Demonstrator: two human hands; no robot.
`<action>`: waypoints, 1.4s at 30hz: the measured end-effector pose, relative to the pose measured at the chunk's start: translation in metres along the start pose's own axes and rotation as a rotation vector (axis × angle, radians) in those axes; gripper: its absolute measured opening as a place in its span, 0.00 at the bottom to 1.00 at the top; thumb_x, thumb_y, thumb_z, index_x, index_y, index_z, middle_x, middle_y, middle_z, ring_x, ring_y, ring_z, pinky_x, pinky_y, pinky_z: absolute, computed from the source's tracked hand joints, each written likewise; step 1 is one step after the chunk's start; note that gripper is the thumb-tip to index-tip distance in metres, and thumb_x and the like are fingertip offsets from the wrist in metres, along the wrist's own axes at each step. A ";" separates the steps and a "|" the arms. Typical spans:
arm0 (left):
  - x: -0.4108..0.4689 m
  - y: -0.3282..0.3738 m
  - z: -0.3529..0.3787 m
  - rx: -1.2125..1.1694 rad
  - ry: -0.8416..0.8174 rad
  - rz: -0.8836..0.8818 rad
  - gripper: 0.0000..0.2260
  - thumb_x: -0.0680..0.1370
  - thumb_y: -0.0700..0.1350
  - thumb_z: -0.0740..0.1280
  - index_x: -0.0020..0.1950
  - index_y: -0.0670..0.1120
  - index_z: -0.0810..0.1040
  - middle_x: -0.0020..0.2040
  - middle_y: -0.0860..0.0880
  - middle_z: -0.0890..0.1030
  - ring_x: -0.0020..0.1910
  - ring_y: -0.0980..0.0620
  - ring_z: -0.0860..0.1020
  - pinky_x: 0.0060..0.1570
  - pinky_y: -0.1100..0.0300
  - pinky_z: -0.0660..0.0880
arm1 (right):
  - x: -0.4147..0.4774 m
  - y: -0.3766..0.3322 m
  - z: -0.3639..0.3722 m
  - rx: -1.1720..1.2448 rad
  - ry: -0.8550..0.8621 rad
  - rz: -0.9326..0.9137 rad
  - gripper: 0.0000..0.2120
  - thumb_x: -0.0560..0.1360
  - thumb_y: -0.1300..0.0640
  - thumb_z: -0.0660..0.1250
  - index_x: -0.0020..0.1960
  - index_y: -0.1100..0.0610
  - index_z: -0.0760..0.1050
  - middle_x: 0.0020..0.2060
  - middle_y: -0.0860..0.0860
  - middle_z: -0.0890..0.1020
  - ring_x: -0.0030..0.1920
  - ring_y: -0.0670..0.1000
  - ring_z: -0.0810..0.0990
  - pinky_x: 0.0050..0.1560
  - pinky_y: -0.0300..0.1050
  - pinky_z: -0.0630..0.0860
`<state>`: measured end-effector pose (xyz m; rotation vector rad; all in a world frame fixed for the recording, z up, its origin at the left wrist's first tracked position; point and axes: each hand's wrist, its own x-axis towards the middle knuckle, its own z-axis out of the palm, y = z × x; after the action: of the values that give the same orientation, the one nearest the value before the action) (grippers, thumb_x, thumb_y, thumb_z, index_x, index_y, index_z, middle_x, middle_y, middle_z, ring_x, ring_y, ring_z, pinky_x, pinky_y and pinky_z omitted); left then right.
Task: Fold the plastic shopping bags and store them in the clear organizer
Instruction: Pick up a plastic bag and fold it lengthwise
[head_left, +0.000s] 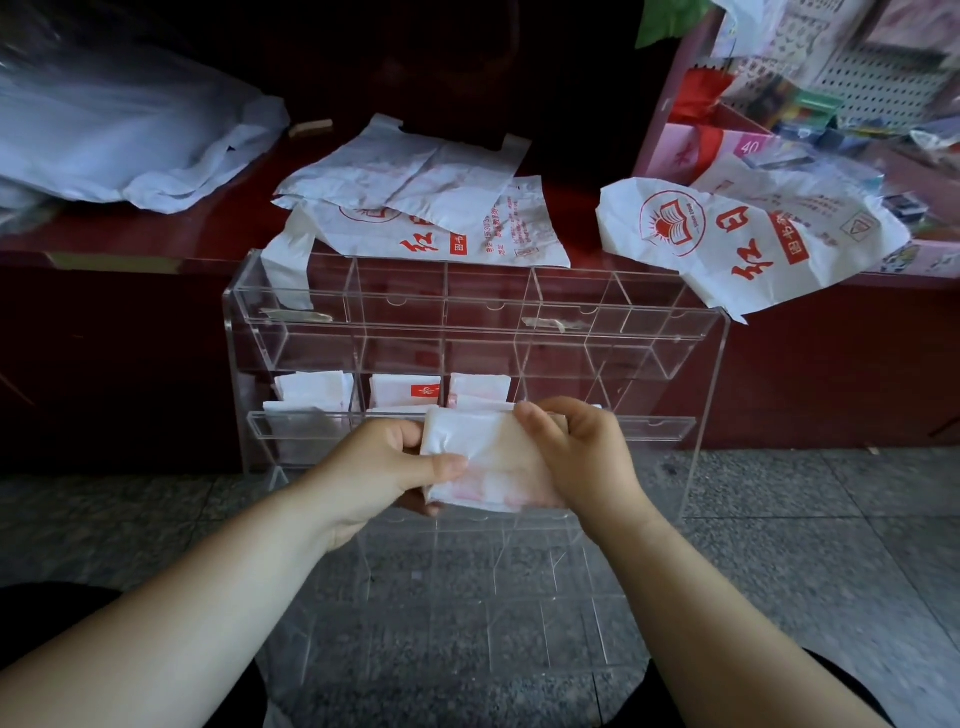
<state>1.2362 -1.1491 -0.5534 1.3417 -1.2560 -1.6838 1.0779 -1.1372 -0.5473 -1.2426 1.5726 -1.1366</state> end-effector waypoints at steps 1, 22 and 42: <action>0.000 0.000 0.000 -0.005 -0.003 -0.004 0.07 0.71 0.33 0.67 0.35 0.41 0.77 0.29 0.47 0.77 0.21 0.58 0.74 0.22 0.68 0.71 | 0.001 0.002 0.000 0.026 0.021 0.005 0.13 0.75 0.57 0.64 0.32 0.54 0.74 0.25 0.47 0.73 0.32 0.48 0.72 0.34 0.44 0.70; 0.002 -0.001 -0.004 0.015 0.104 0.046 0.06 0.74 0.32 0.65 0.39 0.41 0.76 0.23 0.47 0.79 0.20 0.56 0.75 0.20 0.67 0.72 | 0.001 0.012 0.000 0.717 -0.185 0.286 0.06 0.77 0.64 0.59 0.44 0.63 0.73 0.26 0.52 0.81 0.26 0.46 0.80 0.27 0.37 0.76; 0.018 0.010 -0.007 0.038 0.397 0.262 0.08 0.73 0.36 0.67 0.37 0.47 0.77 0.38 0.50 0.79 0.39 0.53 0.77 0.42 0.62 0.72 | 0.006 0.010 -0.020 0.099 -0.307 0.112 0.02 0.76 0.57 0.63 0.47 0.51 0.74 0.40 0.46 0.81 0.38 0.44 0.78 0.41 0.35 0.75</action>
<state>1.2372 -1.1709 -0.5503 1.3816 -1.1716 -1.1512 1.0555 -1.1388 -0.5521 -1.1851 1.3225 -0.8944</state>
